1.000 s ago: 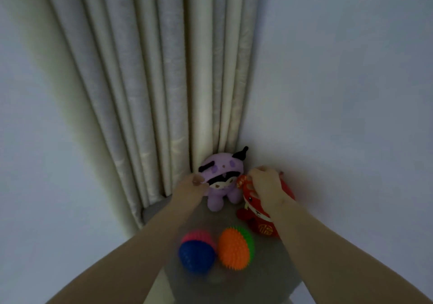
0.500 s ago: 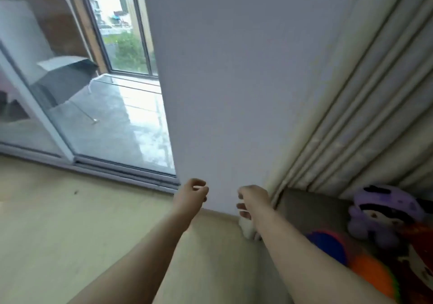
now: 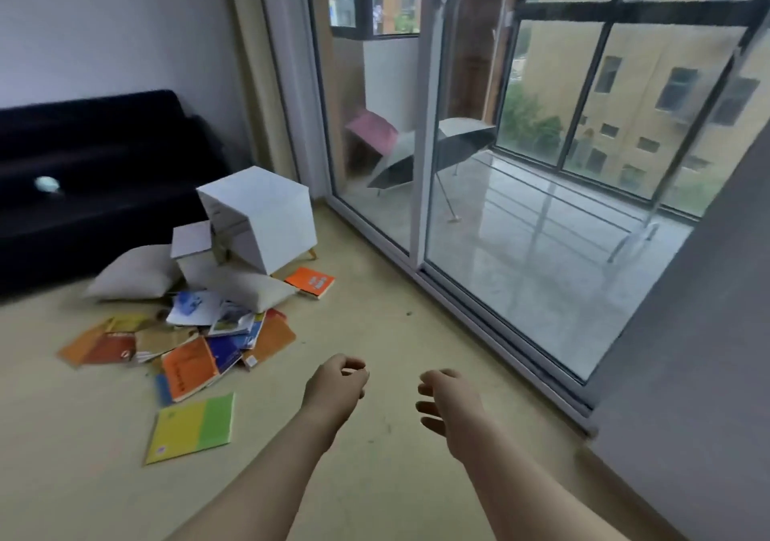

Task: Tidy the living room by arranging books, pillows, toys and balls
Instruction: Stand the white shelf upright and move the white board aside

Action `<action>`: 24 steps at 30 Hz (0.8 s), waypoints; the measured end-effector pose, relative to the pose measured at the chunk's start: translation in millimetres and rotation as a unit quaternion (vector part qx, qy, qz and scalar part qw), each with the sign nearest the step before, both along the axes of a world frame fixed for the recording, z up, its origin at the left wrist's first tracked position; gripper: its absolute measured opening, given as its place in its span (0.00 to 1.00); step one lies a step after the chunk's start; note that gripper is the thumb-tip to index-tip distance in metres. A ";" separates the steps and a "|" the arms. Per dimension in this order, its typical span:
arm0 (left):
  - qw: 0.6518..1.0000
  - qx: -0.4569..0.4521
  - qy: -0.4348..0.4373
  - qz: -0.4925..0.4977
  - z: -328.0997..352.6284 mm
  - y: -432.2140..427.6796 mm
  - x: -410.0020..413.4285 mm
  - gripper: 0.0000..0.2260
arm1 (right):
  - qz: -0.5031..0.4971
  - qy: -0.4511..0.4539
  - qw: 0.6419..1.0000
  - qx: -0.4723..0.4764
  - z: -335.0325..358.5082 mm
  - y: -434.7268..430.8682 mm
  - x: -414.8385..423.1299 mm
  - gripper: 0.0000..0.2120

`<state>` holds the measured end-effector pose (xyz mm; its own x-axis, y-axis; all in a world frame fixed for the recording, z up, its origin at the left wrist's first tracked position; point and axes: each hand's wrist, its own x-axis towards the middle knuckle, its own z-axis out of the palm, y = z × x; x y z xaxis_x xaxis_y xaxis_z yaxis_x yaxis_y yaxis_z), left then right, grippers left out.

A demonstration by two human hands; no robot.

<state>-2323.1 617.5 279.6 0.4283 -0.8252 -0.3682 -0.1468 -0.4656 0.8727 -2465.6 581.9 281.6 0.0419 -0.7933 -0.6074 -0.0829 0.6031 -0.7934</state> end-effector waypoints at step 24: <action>0.953 0.030 0.010 0.303 8.3 -106.0 479.1 0.04 | 0.289 0.030 0.957 -0.020 -2.7 -195.6 529.4 0.07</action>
<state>-1844.0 511.5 287.9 0.8112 -0.4062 -0.4207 0.1815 -0.5089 0.8414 -1936.2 386.3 278.9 0.4460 -0.6705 -0.5928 -0.4396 0.4128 -0.7977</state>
